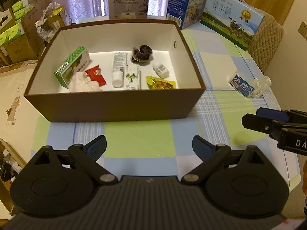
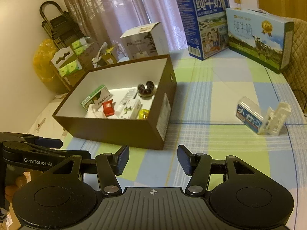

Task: Organize objects
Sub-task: 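Withdraw both tools from the box toward the clear case and white clip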

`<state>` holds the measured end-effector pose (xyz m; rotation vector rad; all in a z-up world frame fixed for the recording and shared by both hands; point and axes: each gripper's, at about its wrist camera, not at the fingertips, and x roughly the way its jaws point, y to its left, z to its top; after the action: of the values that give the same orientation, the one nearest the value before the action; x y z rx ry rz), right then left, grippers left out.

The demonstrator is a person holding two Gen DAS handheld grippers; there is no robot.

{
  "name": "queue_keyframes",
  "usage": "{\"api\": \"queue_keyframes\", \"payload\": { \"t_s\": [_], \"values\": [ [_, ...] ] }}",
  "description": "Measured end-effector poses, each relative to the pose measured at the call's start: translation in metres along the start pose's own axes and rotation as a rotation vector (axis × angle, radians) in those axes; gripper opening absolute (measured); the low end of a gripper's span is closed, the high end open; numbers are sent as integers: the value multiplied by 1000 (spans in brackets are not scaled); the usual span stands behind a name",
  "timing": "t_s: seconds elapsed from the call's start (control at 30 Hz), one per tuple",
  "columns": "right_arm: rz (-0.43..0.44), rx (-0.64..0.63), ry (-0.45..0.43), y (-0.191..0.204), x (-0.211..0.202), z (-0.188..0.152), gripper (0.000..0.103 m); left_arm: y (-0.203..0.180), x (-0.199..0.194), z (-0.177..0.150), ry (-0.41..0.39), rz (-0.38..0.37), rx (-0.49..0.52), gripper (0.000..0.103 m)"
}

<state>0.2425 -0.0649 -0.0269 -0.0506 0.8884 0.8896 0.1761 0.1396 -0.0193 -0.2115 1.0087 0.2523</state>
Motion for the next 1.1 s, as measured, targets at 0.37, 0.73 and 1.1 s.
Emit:
{"api": "queue_keyframes", "payload": {
  "t_s": [0.37, 0.73, 1.1],
  "values": [
    [-8, 23, 19, -28, -18, -16, 53, -37, 0, -9, 11, 2, 16, 94],
    [-38, 54, 27, -61, -38, -28, 53, -75, 5, -14, 31, -11, 42, 94],
    [-115, 120, 19, -107, -62, -39, 53, -123, 24, -10, 67, -54, 94, 94]
  ]
}}
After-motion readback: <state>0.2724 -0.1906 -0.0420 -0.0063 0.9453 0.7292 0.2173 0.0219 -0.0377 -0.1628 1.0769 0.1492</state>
